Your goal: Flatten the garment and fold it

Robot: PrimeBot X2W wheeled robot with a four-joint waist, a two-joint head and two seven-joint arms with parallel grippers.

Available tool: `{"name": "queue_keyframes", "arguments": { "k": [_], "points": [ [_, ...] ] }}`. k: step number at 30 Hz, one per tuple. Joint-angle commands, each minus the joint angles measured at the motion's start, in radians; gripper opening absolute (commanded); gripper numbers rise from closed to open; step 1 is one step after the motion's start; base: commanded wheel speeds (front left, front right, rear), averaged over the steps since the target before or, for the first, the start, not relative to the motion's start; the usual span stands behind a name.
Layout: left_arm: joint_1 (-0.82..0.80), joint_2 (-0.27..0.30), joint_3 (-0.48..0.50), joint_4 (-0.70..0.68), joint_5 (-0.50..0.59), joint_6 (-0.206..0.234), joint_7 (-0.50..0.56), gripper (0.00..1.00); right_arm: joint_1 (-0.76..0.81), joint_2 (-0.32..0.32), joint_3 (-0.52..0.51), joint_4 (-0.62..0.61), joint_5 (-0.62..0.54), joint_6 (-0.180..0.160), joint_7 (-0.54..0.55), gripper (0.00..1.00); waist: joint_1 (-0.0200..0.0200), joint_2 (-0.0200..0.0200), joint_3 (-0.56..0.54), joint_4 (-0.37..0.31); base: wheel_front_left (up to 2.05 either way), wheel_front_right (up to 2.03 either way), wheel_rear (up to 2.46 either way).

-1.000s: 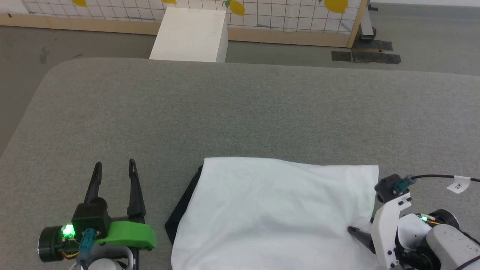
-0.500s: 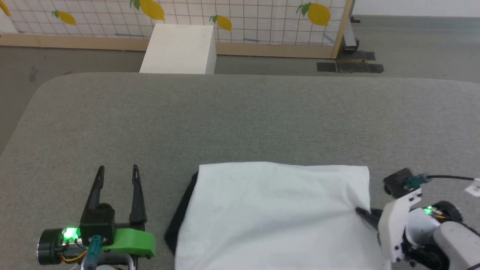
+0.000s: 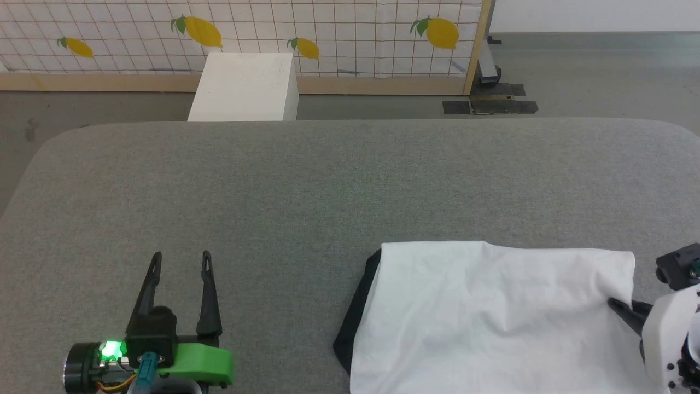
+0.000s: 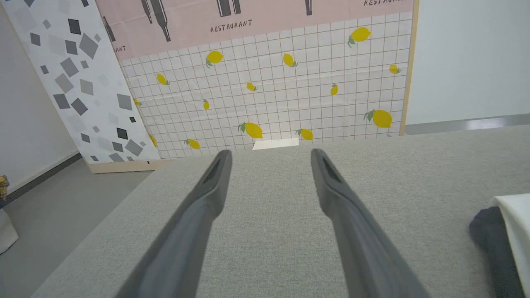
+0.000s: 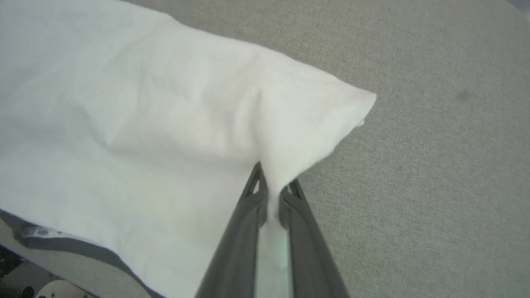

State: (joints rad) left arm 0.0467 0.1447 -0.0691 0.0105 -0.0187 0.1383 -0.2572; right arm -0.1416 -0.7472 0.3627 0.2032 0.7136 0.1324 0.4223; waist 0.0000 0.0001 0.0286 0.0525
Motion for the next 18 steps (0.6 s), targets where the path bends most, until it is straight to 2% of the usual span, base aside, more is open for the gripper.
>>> {"name": "queue_keyframes", "arguments": {
  "k": [1, 6, 11, 14, 18],
  "points": [
    [0.018, -0.008, 0.001, -0.004, 0.005, -0.006, -0.005, 1.00, 0.015, 0.001, -0.005, -0.050, -0.003, -0.002, 0.009, 0.00, 0.0000, -0.0001, 0.001, 0.000, 0.00, 0.00, 0.00],
    [0.013, -0.016, 0.002, -0.002, -0.002, -0.012, -0.005, 1.00, 0.032, 0.009, 0.018, -0.251, -0.030, -0.002, 0.069, 0.00, 0.0000, -0.0001, 0.010, 0.004, 0.00, 0.00, 0.00],
    [0.000, -0.027, 0.003, 0.001, -0.005, -0.018, -0.005, 1.00, -0.028, 0.040, 0.100, -0.406, -0.063, -0.002, 0.158, 0.00, 0.0000, -0.0001, 0.029, 0.018, 0.00, 0.00, 0.00],
    [-0.013, -0.035, 0.000, 0.003, -0.006, -0.023, -0.005, 1.00, -0.100, 0.060, 0.182, -0.431, -0.078, -0.002, 0.206, 0.00, 0.0000, -0.0001, 0.050, 0.031, 0.00, 0.00, 0.00],
    [-0.039, -0.047, -0.007, 0.008, -0.008, -0.030, -0.005, 1.00, -0.227, 0.108, 0.293, -0.382, -0.079, -0.002, 0.243, 0.00, 0.0000, -0.0001, 0.085, 0.053, 0.00, 0.00, 0.00]
  ]
}}
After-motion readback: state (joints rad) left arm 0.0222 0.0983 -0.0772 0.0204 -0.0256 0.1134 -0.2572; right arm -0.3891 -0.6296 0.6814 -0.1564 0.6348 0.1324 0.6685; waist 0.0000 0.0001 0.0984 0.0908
